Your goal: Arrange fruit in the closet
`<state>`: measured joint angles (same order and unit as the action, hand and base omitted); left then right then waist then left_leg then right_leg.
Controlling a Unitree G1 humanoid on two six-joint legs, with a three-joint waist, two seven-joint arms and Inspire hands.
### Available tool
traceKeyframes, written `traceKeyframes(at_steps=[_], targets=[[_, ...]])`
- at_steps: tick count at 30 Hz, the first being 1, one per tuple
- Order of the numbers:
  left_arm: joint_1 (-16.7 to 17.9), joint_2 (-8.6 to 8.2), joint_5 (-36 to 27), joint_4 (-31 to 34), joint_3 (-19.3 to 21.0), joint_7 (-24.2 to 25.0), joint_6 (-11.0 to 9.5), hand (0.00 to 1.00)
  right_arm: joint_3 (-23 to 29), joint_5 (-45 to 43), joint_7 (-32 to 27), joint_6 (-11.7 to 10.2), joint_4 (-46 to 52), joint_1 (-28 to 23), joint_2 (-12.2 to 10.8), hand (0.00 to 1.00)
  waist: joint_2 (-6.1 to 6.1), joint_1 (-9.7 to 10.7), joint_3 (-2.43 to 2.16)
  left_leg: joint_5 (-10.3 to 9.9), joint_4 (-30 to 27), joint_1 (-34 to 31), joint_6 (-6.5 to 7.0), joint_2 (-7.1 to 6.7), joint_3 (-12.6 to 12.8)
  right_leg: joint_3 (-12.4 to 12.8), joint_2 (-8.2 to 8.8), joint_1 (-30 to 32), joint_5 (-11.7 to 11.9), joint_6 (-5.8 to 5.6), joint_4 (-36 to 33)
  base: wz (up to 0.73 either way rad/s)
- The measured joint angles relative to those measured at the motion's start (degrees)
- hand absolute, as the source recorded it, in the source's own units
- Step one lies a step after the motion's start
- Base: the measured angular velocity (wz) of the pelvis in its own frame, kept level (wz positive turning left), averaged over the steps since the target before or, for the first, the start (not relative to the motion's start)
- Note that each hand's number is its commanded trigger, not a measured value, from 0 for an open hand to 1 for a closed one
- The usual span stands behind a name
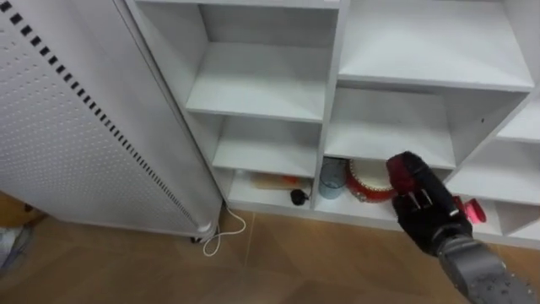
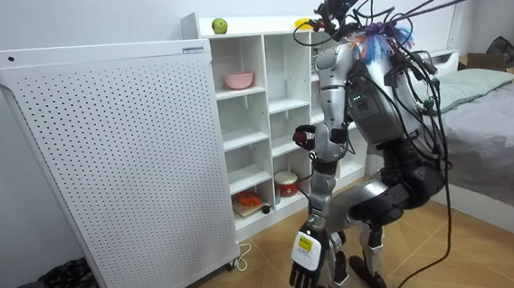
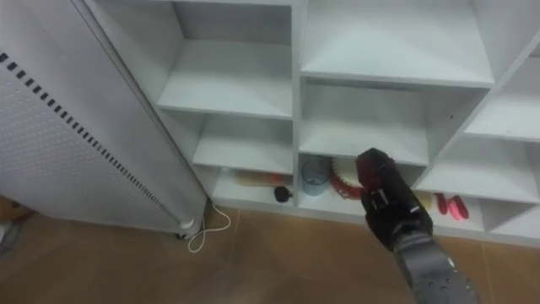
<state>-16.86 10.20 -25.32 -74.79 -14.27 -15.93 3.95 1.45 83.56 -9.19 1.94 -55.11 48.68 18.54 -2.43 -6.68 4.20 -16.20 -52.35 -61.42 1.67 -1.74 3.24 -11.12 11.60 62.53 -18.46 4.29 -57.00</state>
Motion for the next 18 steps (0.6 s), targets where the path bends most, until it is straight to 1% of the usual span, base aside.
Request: traceKeyframes(at_steps=[2,3,6,9,11,13,14,15,17,18], targets=[[0.2,-0.02,0.1,-0.1,0.1,-0.9,0.3,0.00,0.0,0.0,-0.4,-0.4,0.1,1.5,0.2,1.00,-0.14,0.0,-0.02,-0.2,-1.2,-0.9,-0.26,0.06,-0.4,-0.2,0.07,0.7,-0.2,0.38,-1.0,0.00],[0.4,0.00,0.1,-0.1,0.1,-1.5,0.4,0.00,0.1,0.0,-0.8,-0.6,0.1,2.5,0.2,1.00,-0.37,0.1,-0.13,-0.5,-1.6,-1.4,-0.48,0.04,-0.6,-0.2,0.20,1.2,-0.4,0.52,-1.4,0.00],[0.4,0.02,0.1,-0.1,0.1,-2.4,0.4,0.00,1.7,0.0,-1.4,-1.2,0.1,4.1,0.5,1.00,-0.56,0.3,-0.08,-0.6,-2.5,-2.3,-0.62,0.07,-1.0,-0.5,0.19,1.7,-0.7,0.61,-2.1,0.04],[0.8,0.03,0.8,-0.1,0.1,-2.8,0.4,0.00,2.7,0.0,-2.1,-2.0,0.1,4.2,0.6,1.00,-1.01,0.2,-0.12,-0.7,-3.3,-2.5,-0.54,0.04,-1.1,-0.5,0.21,1.8,-0.9,0.57,-2.7,0.01],[1.2,0.03,1.0,-0.1,0.1,-3.0,0.2,0.00,2.8,0.0,-3.0,-2.1,0.2,4.2,1.1,1.00,-1.16,0.2,-0.20,-1.2,-4.1,-2.9,-0.40,0.07,-1.1,-0.6,0.22,1.9,-1.1,0.48,-3.2,0.00],[2.3,0.11,1.3,-0.1,0.1,-3.9,0.2,0.00,3.4,0.1,-4.9,-2.7,0.5,4.2,1.4,1.00,-1.40,0.3,-0.19,-1.9,-5.8,-3.4,-0.36,0.08,-1.4,-0.6,0.18,2.1,-1.7,0.35,-4.5,0.00],[2.5,0.15,1.3,-0.1,0.1,-3.9,0.2,0.00,3.8,0.1,-5.4,-2.8,0.6,4.2,1.4,0.88,-1.41,0.3,-0.19,-2.1,-6.2,-3.5,-0.29,0.08,-1.4,-0.6,0.18,2.1,-1.8,0.27,-4.8,0.00],[3.0,0.29,1.3,-0.1,0.2,-3.9,0.2,0.00,4.5,0.2,-6.7,-3.2,1.8,4.2,1.4,0.00,-1.41,0.4,-0.20,-2.3,-6.8,-3.8,-0.22,0.08,-1.6,-0.6,0.10,2.2,-2.0,0.09,-5.0,0.00],[3.5,0.62,1.3,-0.1,0.6,-4.0,0.3,0.00,4.9,0.4,-8.2,-3.9,3.7,4.2,1.6,0.00,-1.46,0.7,-0.23,-2.4,-7.4,-4.2,-0.12,0.10,-1.9,-0.8,0.03,2.3,-2.0,0.00,-5.2,0.00],[3.9,0.84,1.3,-0.1,0.7,-4.3,0.2,0.00,4.9,0.6,-9.1,-4.4,4.6,4.2,1.6,0.00,-1.67,0.9,-0.36,-2.5,-7.7,-4.2,-0.01,0.03,-1.9,-0.8,0.12,2.3,-2.0,-0.07,-5.4,0.00]])
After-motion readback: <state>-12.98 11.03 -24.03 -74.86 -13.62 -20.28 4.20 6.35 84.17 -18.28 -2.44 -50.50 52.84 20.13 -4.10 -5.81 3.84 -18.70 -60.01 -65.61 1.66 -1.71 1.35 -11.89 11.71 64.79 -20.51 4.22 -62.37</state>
